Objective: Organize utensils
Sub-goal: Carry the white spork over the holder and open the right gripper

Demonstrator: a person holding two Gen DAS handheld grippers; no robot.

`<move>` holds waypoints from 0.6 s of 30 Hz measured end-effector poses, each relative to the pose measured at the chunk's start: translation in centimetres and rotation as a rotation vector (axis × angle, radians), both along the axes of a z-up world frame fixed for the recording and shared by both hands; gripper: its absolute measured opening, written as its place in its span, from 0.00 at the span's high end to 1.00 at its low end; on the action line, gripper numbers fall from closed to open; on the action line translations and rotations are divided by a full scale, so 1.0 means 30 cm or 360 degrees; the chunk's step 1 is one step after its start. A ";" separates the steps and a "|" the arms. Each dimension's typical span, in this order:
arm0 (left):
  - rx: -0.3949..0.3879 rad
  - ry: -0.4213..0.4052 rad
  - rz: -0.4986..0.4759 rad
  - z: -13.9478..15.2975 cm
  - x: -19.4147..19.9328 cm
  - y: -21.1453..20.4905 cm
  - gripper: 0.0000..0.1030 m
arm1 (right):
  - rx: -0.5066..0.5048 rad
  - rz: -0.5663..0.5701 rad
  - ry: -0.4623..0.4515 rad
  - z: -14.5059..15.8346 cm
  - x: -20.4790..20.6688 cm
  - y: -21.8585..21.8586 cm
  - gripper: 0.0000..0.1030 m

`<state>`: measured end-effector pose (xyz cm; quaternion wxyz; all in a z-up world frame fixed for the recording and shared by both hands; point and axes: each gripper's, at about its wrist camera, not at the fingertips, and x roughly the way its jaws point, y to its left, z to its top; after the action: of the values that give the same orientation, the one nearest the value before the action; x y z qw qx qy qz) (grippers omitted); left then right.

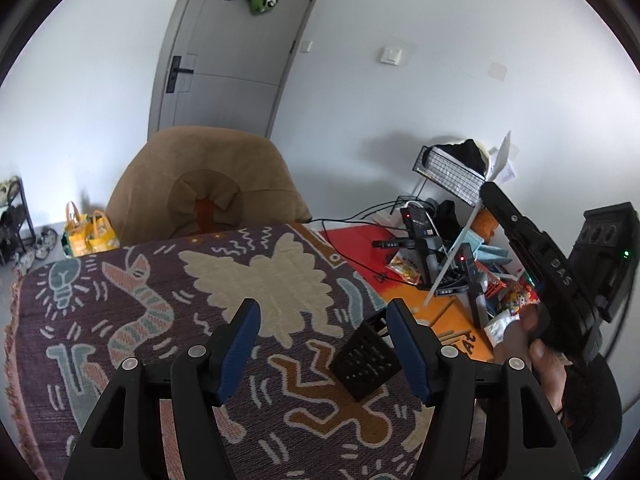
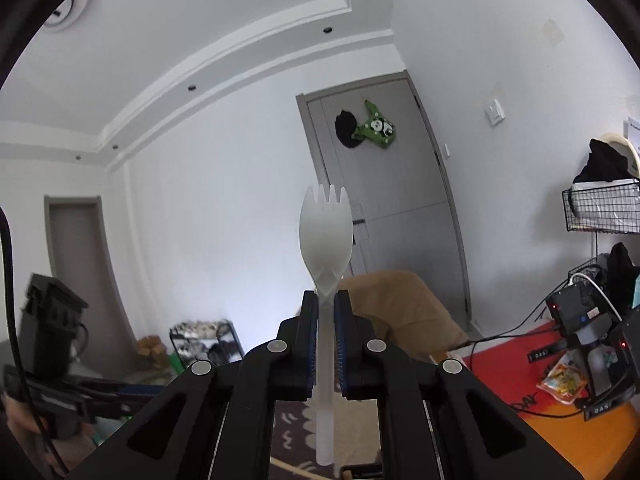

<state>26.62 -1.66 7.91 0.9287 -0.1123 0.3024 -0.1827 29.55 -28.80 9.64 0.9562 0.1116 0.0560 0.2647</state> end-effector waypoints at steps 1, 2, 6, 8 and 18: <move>-0.0004 0.0004 0.0008 -0.007 -0.002 0.012 0.36 | -0.0020 -0.0005 0.0007 -0.008 0.008 0.008 0.91; -0.0010 0.0009 0.0018 -0.015 -0.004 0.025 0.36 | -0.0047 -0.0010 0.0018 -0.021 0.018 0.018 0.91; -0.0037 0.0028 0.0048 -0.042 -0.008 0.071 0.36 | -0.0153 -0.0027 0.0067 -0.064 0.031 0.043 0.91; -0.0050 0.0038 0.0064 -0.058 -0.007 0.093 0.36 | -0.0195 -0.0024 0.0071 -0.072 0.019 0.048 0.91; -0.0112 0.0066 0.0052 -0.095 0.007 0.104 0.36 | -0.0443 -0.0013 0.0228 -0.042 -0.020 0.017 0.91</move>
<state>26.84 1.45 5.06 0.9206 -0.1535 0.3130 -0.1758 28.96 -28.30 8.38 0.9571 -0.0032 0.1597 0.2419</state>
